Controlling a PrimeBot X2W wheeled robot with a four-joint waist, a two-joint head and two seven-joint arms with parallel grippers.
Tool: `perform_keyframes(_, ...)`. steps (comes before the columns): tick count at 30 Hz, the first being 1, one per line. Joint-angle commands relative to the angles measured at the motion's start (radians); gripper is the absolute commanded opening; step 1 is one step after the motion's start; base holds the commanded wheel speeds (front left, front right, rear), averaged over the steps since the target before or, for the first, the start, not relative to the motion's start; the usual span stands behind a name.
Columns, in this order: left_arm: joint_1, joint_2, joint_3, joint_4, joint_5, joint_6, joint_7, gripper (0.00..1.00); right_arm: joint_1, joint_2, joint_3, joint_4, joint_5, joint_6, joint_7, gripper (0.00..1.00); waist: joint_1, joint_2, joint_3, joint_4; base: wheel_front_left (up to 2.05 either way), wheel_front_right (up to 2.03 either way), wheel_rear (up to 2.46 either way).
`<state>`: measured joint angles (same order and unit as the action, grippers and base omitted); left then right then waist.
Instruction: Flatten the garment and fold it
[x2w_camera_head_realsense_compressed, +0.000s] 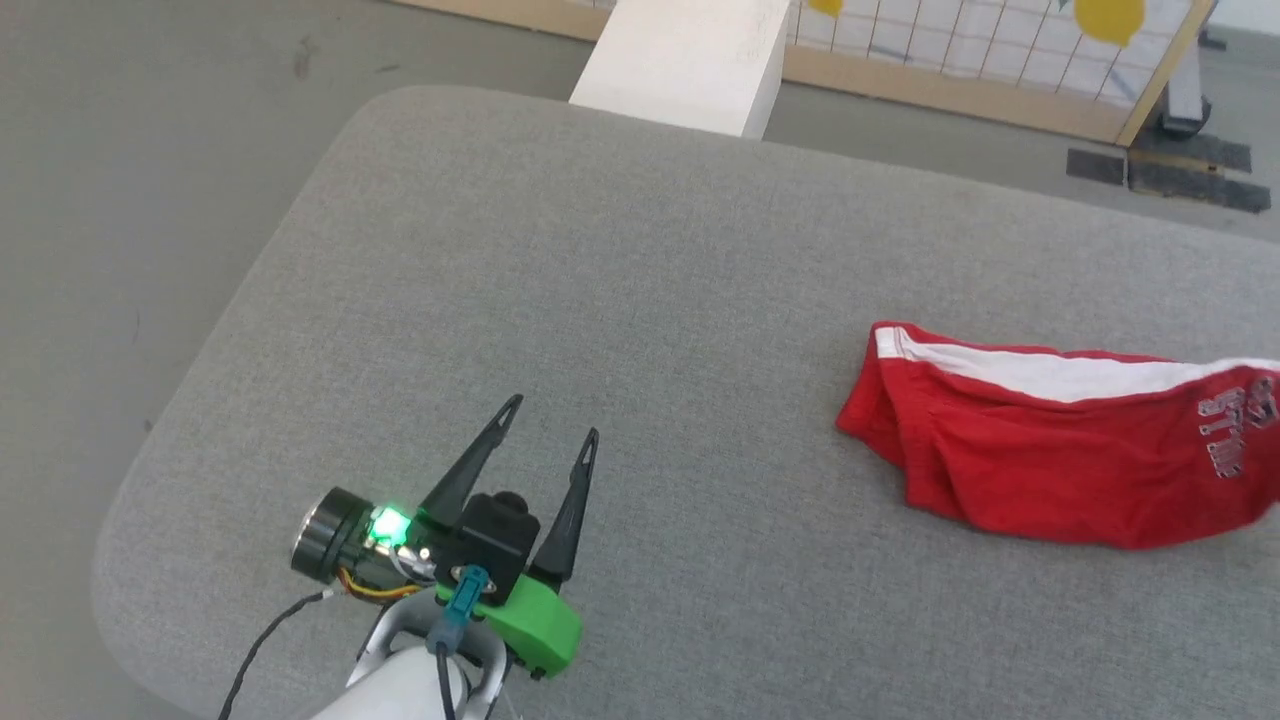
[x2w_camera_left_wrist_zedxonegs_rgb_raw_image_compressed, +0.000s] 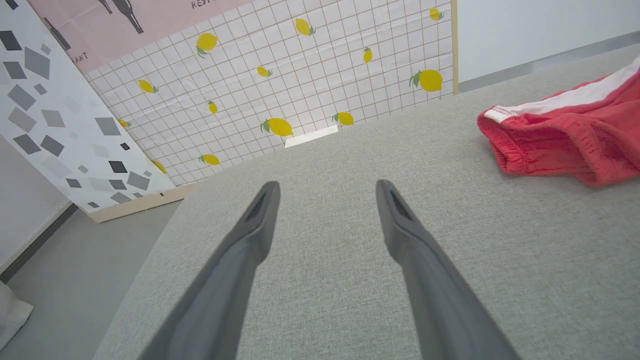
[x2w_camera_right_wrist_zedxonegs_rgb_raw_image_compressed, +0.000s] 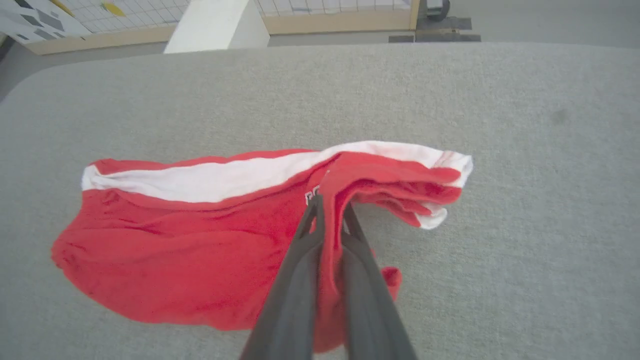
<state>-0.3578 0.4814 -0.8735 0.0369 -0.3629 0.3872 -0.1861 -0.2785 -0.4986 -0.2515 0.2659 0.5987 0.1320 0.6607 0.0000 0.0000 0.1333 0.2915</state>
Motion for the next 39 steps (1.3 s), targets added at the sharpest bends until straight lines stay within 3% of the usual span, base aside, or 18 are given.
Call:
perform_keyframes(1, 0.016, 0.008, 0.0, 0.001, -0.011, -0.003, 0.005, 1.0, 0.008, 0.016, 0.011, -0.038, -0.001, -0.001, 0.011, 0.0, 0.0, 0.0, -0.012, 0.003, 0.0, 0.0, 0.0)
perform_keyframes(8, 0.025, 0.015, -0.001, -0.015, -0.015, 0.009, 0.012, 1.0, -0.044, 0.083, 0.099, -0.184, -0.013, -0.001, 0.076, 0.0, 0.0, 0.0, 0.004, 0.023, 0.0, 0.0, 0.0)
perform_keyframes(19, 0.024, 0.006, -0.003, -0.012, -0.02, 0.018, 0.006, 1.0, -0.098, 0.186, 0.298, -0.255, -0.072, -0.001, 0.158, 0.0, 0.0, 0.0, 0.031, 0.079, 0.0, 0.0, 0.0)
perform_keyframes(24, 0.019, -0.004, -0.003, -0.008, -0.022, 0.021, 0.0, 1.0, -0.104, 0.191, 0.367, -0.217, -0.12, -0.001, 0.159, 0.0, 0.0, 0.0, 0.049, 0.103, 0.0, 0.0, 0.0)
perform_keyframes(30, 0.019, -0.02, -0.006, 0.0, -0.027, 0.025, -0.009, 1.0, -0.132, 0.151, 0.441, -0.15, -0.187, -0.001, 0.125, 0.0, 0.0, 0.0, 0.074, 0.12, 0.0, 0.0, 0.0)
perform_keyframes(31, 0.019, -0.022, -0.007, 0.002, -0.028, 0.026, -0.01, 1.0, -0.141, 0.141, 0.463, -0.146, -0.197, -0.001, 0.113, 0.82, 0.0, 0.0, 0.077, 0.121, 0.0, 0.0, 0.0)
perform_keyframes(32, 0.02, -0.024, -0.007, 0.004, -0.029, 0.026, -0.012, 1.0, -0.147, 0.136, 0.478, -0.142, -0.202, -0.001, 0.103, 1.0, 0.0, 0.0, 0.078, 0.122, 0.0, 0.0, 0.0)
perform_keyframes(39, 0.021, -0.027, -0.005, 0.023, -0.039, 0.026, -0.016, 1.0, -0.219, 0.094, 0.651, -0.161, -0.17, -0.001, 0.031, 1.0, 0.0, 0.0, 0.065, 0.108, 0.0, 0.0, 0.0)
